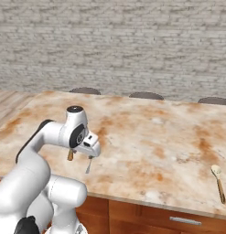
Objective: Organize the utensils by type. Pick up the wooden spoons from the counter and place them in the open cabinet. Then pick up the metallic utensils from the counter and place them in the open drawer.
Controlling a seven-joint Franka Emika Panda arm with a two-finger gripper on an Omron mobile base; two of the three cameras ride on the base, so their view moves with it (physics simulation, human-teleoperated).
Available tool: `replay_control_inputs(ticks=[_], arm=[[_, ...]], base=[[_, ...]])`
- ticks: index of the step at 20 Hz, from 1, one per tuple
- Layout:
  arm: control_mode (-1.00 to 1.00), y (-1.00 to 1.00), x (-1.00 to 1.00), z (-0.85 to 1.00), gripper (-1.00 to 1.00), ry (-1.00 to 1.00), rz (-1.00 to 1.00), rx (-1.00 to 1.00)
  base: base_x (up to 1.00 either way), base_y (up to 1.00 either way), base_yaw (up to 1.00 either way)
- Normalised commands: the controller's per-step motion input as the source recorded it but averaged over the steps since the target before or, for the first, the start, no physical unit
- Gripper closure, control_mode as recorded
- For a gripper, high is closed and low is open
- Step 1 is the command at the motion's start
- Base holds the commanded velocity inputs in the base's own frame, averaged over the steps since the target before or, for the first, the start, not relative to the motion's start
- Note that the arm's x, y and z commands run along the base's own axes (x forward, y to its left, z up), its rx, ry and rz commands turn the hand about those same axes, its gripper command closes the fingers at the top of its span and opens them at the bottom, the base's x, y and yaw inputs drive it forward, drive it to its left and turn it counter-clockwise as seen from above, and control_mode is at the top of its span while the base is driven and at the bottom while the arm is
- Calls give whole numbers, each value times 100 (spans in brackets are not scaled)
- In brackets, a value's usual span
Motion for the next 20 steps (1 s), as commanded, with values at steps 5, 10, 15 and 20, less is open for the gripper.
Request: replay_control_inputs(ticks=[5,10,15,20], arm=[[-100,-6,23,-29,-100,0,0,0],[-100,0,23,-35,-100,0,0,0],[-100,0,2,-16,-100,0,0,0],[-100,0,7,-21,-100,0,0,0]], base=[[0,0,0],[0,0,0],[0,0,0],[0,0,0]])
